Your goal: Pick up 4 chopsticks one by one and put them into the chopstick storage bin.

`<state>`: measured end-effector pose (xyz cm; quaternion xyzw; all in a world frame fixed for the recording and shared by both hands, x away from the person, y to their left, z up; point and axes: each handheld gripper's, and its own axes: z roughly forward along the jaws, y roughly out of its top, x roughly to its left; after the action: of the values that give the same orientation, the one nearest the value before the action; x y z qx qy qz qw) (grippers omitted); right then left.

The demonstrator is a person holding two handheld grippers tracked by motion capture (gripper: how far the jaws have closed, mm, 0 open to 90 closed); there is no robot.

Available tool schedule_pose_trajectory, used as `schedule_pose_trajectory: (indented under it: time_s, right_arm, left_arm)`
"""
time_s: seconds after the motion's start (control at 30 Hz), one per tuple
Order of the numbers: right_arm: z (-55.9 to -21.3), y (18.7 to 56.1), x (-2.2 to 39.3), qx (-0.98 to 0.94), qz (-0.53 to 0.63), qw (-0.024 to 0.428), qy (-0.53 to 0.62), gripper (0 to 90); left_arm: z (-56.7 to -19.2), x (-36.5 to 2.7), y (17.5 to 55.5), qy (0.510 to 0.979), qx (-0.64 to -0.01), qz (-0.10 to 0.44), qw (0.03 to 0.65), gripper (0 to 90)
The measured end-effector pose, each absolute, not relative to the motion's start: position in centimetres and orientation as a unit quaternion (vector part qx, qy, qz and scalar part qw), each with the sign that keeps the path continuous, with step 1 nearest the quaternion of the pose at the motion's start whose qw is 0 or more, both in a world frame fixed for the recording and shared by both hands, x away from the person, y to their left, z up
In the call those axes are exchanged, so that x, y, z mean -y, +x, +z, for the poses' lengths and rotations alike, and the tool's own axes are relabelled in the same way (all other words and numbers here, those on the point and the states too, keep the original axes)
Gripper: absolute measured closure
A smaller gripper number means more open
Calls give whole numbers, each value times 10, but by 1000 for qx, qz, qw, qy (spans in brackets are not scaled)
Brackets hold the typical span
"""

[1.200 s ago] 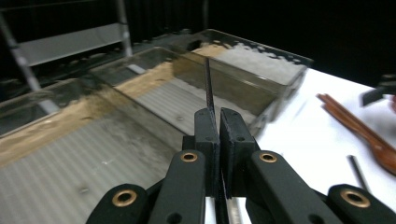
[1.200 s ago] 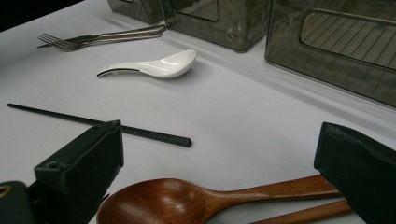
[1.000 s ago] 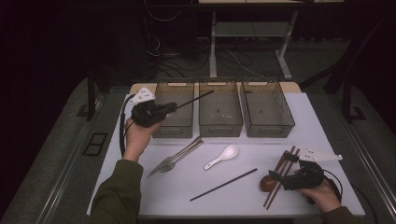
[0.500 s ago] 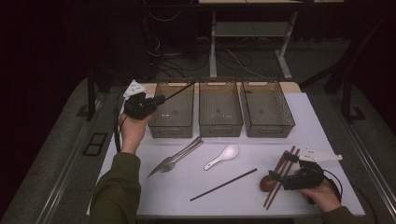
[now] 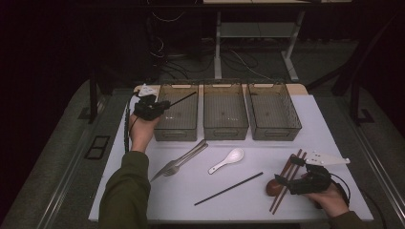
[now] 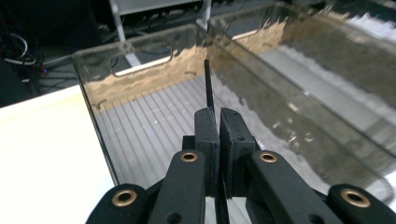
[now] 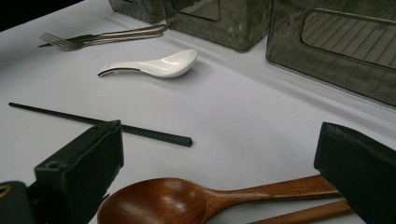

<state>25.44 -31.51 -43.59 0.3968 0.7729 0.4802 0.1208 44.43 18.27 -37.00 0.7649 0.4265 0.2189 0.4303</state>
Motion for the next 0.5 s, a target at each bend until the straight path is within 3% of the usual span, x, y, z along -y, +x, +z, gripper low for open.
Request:
schedule_pose_trajectory:
  time_s: [0.1, 0.5]
  right_arm:
    - [-436, 254, 315, -772, 481, 120, 397, 13]
    - [-436, 254, 316, -771, 482, 120, 398, 13]
  left_arm:
    - [-376, -180, 449, 769, -431, 216, 419, 894]
    - [-380, -181, 451, 768, -438, 200, 423, 893]
